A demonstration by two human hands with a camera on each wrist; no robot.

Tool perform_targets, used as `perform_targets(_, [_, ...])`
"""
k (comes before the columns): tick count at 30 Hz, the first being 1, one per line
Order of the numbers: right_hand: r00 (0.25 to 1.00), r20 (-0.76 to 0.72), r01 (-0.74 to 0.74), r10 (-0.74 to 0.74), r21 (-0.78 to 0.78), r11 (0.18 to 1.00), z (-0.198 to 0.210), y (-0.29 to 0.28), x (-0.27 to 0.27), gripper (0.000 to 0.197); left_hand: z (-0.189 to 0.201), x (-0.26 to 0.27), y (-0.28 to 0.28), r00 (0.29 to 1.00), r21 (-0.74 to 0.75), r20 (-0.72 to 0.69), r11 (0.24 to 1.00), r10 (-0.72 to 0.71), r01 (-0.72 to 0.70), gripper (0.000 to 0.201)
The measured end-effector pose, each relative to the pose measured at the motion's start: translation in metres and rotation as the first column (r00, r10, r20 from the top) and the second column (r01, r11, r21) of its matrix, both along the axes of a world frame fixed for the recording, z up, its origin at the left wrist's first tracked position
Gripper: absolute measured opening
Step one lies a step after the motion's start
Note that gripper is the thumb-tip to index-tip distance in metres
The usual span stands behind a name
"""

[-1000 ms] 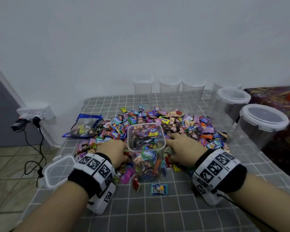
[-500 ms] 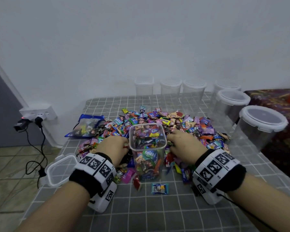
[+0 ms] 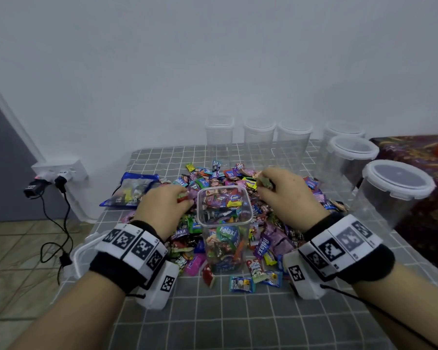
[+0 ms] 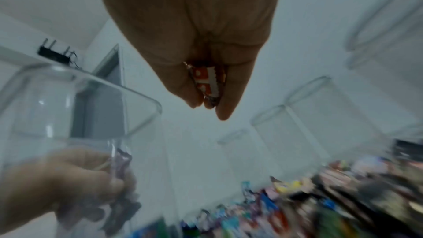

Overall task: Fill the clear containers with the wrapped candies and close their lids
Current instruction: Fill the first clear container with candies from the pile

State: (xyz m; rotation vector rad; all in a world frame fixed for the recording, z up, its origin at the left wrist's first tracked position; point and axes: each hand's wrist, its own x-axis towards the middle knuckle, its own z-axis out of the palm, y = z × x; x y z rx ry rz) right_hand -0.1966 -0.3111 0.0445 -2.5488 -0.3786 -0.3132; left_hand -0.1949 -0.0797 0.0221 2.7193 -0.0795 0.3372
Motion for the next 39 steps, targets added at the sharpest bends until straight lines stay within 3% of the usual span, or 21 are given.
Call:
perform_targets(4, [0.99, 0.113, -0.101, 0.087, 0.123, 0.987, 0.021, 0.013, -0.01, 0.015, 0.021, -0.007, -0.006, 0.999, -0.184, 0.043, 0.983, 0.006, 0.002, 0.02])
perform_targets(9, [0.955, 0.172, -0.259, 0.24, 0.099, 0.961, 0.025, 0.029, -0.019, 0.012, 0.035, -0.014, -0.012, 0.992, -0.34, 0.124, 0.94, 0.029, 0.015, 0.029])
perform_targets(13, [0.941, 0.137, -0.314, 0.308, 0.025, 0.949, 0.013, 0.038, -0.018, 0.007, 0.038, -0.016, -0.016, 0.989, -0.387, 0.146, 0.92, -0.005, 0.062, 0.024])
perform_targets(15, [0.942, 0.09, -0.323, 0.322, -0.003, 0.946, 0.007, 0.039, -0.018, 0.016, 0.039, -0.016, -0.016, 0.987, -0.406, 0.159, 0.911, -0.01, 0.075, 0.025])
perform_targets(18, [0.939, 0.058, -0.344, 0.34, 0.069, 0.937, 0.003, 0.039, -0.02, 0.022, 0.038, -0.016, -0.015, 0.982, -0.427, 0.186, 0.9, -0.007, 0.088, 0.029])
perform_targets(22, [0.956, 0.047, -0.291, 0.289, 0.262, 0.92, -0.001, 0.036, -0.028, 0.05, 0.041, -0.017, -0.014, 0.978, -0.494, 0.209, 0.861, -0.015, 0.119, 0.024])
perform_targets(26, [0.917, -0.192, -0.21, 0.35, 0.512, 0.833, -0.011, 0.025, -0.03, 0.102, 0.046, -0.02, -0.018, 0.974, -0.577, 0.22, 0.798, -0.053, 0.174, 0.007])
perform_targets(28, [0.877, -0.247, -0.199, 0.411, 0.592, 0.781, -0.019, 0.021, -0.027, 0.118, 0.047, -0.021, -0.023, 0.969, -0.603, 0.23, 0.769, -0.086, 0.212, 0.012])
perform_targets(31, [0.852, -0.291, -0.184, 0.436, 0.613, 0.768, -0.031, 0.019, -0.024, 0.111, 0.048, -0.021, -0.029, 0.962, -0.611, 0.245, 0.75, -0.125, 0.253, 0.012])
perform_targets(34, [0.857, -0.311, -0.158, 0.41, 0.6, 0.784, -0.037, 0.02, -0.024, 0.083, 0.048, -0.022, -0.035, 0.958, -0.639, 0.22, 0.715, -0.183, 0.283, 0.011])
perform_targets(39, [0.873, -0.291, -0.154, 0.391, 0.597, 0.788, -0.04, 0.02, -0.022, 0.088, 0.04, -0.026, -0.042, 0.957, -0.604, 0.153, 0.743, -0.245, 0.287, 0.009])
